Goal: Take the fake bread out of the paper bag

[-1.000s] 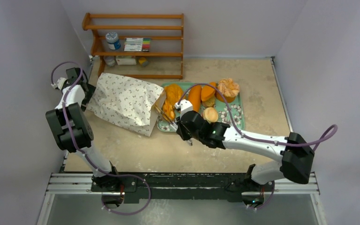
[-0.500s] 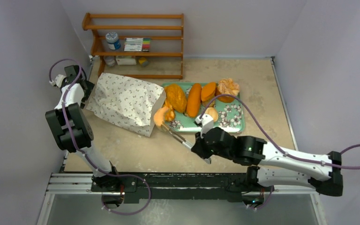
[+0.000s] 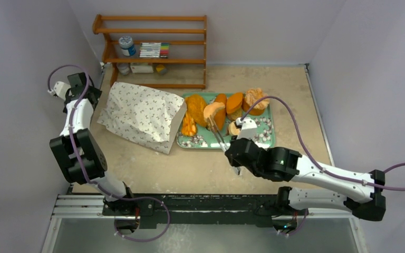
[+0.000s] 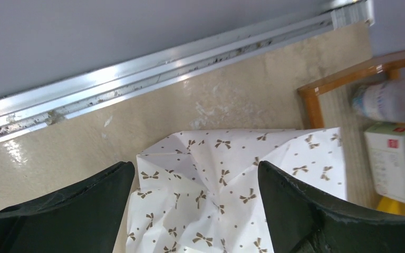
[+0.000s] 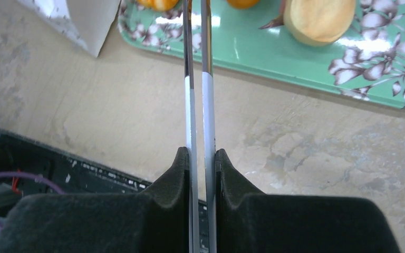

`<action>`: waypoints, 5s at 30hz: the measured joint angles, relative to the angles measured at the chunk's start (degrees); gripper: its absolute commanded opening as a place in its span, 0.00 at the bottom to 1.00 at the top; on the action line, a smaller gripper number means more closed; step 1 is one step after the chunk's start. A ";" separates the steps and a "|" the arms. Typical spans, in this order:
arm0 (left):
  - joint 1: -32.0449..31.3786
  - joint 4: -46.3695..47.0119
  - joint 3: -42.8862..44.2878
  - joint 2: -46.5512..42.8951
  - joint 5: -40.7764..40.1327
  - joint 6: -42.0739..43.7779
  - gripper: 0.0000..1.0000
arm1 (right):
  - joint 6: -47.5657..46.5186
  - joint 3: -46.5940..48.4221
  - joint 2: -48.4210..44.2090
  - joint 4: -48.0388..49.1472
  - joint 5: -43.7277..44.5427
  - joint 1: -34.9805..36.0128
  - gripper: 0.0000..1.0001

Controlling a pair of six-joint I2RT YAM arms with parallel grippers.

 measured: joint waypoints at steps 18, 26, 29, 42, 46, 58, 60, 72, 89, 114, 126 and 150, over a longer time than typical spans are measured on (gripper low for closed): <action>-17.00 3.08 -0.50 -17.40 -9.51 4.24 0.88 | -7.13 -2.64 12.72 17.88 -5.40 -17.62 0.20; -24.52 5.53 -8.90 -20.31 -9.40 8.48 0.88 | -4.81 -3.45 13.55 19.32 -7.76 -17.59 0.38; -25.88 5.77 -10.88 -20.31 -9.33 9.11 0.88 | -3.58 -4.13 14.27 19.28 -8.55 -17.62 0.39; -27.78 9.55 -16.00 -19.39 -9.29 10.97 0.88 | -2.51 -2.82 14.23 17.77 -5.27 -15.72 0.32; -27.78 9.90 -16.35 -18.03 -9.51 10.97 0.88 | -3.10 -1.31 12.15 17.35 -3.61 -14.91 0.30; -27.78 10.43 -16.35 -17.20 -10.40 10.93 0.88 | -4.76 1.60 9.14 15.08 0.31 -10.14 0.25; -27.78 10.36 -16.35 -17.18 -10.69 10.95 0.88 | -5.14 2.60 9.14 14.82 0.90 -8.68 0.21; -27.02 9.14 -15.91 -17.20 -13.16 11.13 0.88 | -11.58 6.82 13.88 20.74 1.46 -5.29 0.07; -15.30 6.78 -17.38 -25.14 -13.40 4.74 0.88 | -28.39 35.54 51.28 44.11 -7.78 -4.55 0.07; -15.19 6.86 -22.14 -28.61 -13.11 4.59 0.88 | -31.78 42.29 72.85 51.58 -15.67 -9.22 0.65; -15.10 5.88 -14.53 -32.00 -10.21 9.14 0.86 | -36.72 41.07 51.06 48.68 -7.89 -11.28 0.65; -24.87 37.18 -34.77 -42.82 -10.23 30.32 0.88 | -21.22 5.95 18.36 36.68 12.55 -50.93 1.00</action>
